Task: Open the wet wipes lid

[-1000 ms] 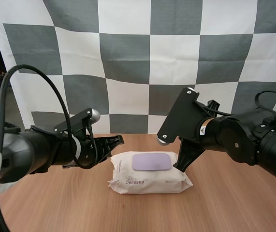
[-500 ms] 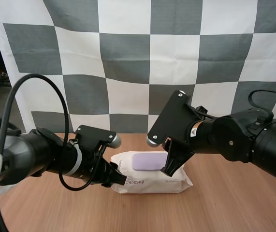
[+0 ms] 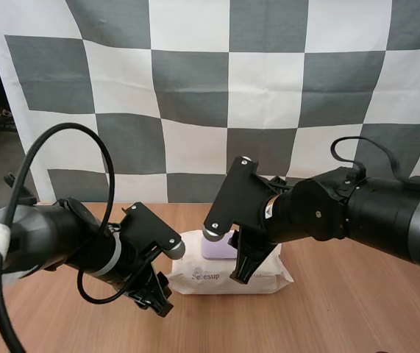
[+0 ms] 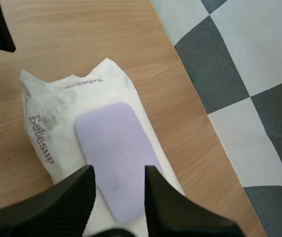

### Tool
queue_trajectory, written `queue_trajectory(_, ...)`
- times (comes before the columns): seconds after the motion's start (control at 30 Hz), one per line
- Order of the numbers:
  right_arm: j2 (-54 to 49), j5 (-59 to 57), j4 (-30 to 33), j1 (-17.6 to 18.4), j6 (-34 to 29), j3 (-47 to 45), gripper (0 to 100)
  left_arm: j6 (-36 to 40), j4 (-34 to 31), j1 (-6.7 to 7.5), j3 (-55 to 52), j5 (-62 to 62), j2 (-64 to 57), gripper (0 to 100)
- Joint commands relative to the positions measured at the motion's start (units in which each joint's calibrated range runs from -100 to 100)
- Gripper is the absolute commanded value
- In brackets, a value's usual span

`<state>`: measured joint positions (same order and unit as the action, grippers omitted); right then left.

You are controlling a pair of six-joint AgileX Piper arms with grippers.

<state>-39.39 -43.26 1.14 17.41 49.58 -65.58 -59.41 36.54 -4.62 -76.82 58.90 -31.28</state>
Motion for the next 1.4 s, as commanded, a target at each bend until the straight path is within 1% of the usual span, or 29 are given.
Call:
queue_trajectory(0.0, 0.0, 0.0, 0.0, 0.0, 0.0, 0.0, 64, -4.2, 8.0, -0.01, 0.0, -0.5, 2.7, 73)
queue_trajectory(0.23, 0.0, 0.3, 0.0, 0.0, 0.0, 0.0, 64, -11.3, 14.6, -0.01, 0.0, -3.3, 9.6, 73)
queue_trajectory(0.5, 0.0, 0.5, 0.0, 0.0, 0.0, 0.0, 64, -21.0, 24.5, -0.01, 0.0, -1.8, 10.8, 73)
queue_trajectory(0.73, 0.0, 1.0, 0.0, 0.0, 0.0, 0.0, 64, -25.0, 28.2, -0.01, 0.0, -0.9, 17.1, 73)
queue_trajectory(0.83, 0.0, 0.2, 0.0, 0.0, 0.0, 0.0, 64, -27.7, 31.6, -0.01, 0.0, 0.8, 21.4, 73)
queue_trajectory(0.93, 0.0, -1.2, 0.4, 0.0, 0.0, 0.0, 64, -28.8, 33.4, -0.01, 0.0, 1.1, 23.6, 73)
queue_trajectory(0.97, 0.1, -1.6, 0.8, 0.0, 0.0, 0.0, 64, -29.2, 33.5, -0.01, 0.0, 1.3, 23.7, 71)
queue_trajectory(1.03, 0.9, -3.1, 1.4, 0.0, 1.0, 0.0, 64, -29.6, 33.5, -0.01, 0.0, 2.3, 23.8, 63)
queue_trajectory(1.17, 4.1, -4.6, 1.4, 0.0, 4.6, 0.0, 64, -29.4, 33.5, -0.01, 0.0, 2.7, 23.7, 30)
queue_trajectory(1.23, 5.7, -4.6, 1.4, 0.0, 5.7, 0.0, 64, -28.8, 33.5, -0.01, 0.0, 2.7, 23.7, 18)
queue_trajectory(1.3, 6.8, -4.3, 1.4, 0.0, 6.8, 0.0, 64, -28.7, 33.5, -0.01, 0.0, 2.7, 23.7, 13)
queue_trajectory(1.37, 7.6, -3.8, 1.5, 0.0, 7.3, 0.0, 64, -28.7, 33.5, -0.01, 0.0, 2.7, 23.7, 13)
